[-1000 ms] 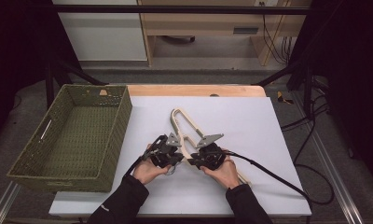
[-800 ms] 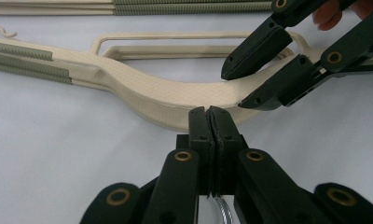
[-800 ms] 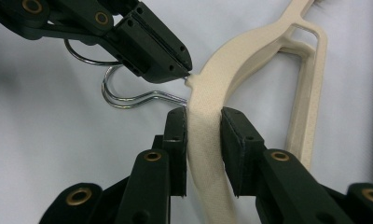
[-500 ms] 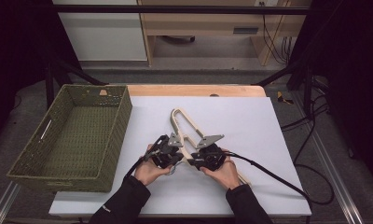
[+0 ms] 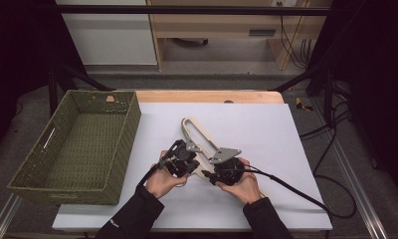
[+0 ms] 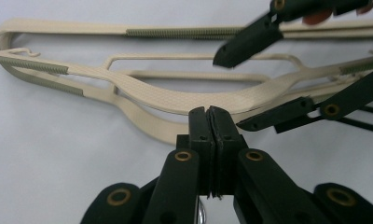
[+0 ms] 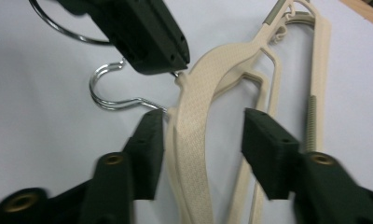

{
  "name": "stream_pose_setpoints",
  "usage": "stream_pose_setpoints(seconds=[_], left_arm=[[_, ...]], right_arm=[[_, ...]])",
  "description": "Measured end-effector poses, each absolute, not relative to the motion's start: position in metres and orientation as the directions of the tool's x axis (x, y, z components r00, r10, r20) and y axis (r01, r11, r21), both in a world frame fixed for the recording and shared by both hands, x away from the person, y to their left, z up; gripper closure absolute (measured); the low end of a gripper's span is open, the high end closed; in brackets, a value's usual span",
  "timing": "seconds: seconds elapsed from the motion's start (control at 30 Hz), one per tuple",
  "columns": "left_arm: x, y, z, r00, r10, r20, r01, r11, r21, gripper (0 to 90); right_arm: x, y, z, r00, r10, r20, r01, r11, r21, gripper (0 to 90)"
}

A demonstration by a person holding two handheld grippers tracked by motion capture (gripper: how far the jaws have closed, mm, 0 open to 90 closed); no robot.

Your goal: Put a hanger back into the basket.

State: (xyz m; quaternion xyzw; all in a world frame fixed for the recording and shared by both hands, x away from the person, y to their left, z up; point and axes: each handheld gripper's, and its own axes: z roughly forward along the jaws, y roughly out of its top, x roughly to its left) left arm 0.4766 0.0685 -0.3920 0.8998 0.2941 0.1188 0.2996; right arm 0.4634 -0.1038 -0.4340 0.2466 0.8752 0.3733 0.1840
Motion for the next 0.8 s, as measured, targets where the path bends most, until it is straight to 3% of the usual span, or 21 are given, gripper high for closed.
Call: stream_pose_setpoints(seconds=[0.23, 0.4, 0.47, 0.57, 0.67, 0.7, 0.8], left_arm=[[0.477, 0.061, -0.382, 0.788, 0.615, 0.032, 0.472, -0.635, 0.611, 88.5], [0.477, 0.062, -0.38, 0.786, 0.618, 0.03, 0.469, -0.626, 0.623, 88.1], [0.476, 0.066, -0.373, 0.796, 0.605, -0.02, 0.456, -0.578, 0.677, 77.6], [0.472, 0.071, -0.364, 0.789, 0.614, -0.012, 0.433, -0.542, 0.72, 61.8], [0.463, 0.086, -0.345, 0.782, 0.623, -0.006, 0.383, -0.474, 0.793, 54.4], [0.456, 0.099, -0.332, 0.776, 0.631, 0.005, 0.348, -0.434, 0.831, 45.5], [0.45, 0.116, -0.321, 0.78, 0.626, 0.007, 0.314, -0.4, 0.861, 32.9]], right_arm=[[0.463, -0.099, -0.439, -0.808, 0.546, -0.219, 0.264, 0.67, 0.694, 75.6], [0.461, -0.098, -0.439, -0.802, 0.541, -0.255, 0.241, 0.682, 0.69, 76.8], [0.46, -0.099, -0.437, -0.797, 0.542, -0.269, 0.231, 0.683, 0.693, 77.6], [0.46, -0.099, -0.437, -0.787, 0.55, -0.28, 0.23, 0.682, 0.694, 78.0], [0.46, -0.102, -0.433, -0.784, 0.545, -0.296, 0.226, 0.696, 0.682, 78.6], [0.46, -0.105, -0.43, -0.776, 0.555, -0.3, 0.229, 0.691, 0.686, 79.4], [0.46, -0.111, -0.423, -0.754, 0.572, -0.323, 0.22, 0.683, 0.696, 81.1]])
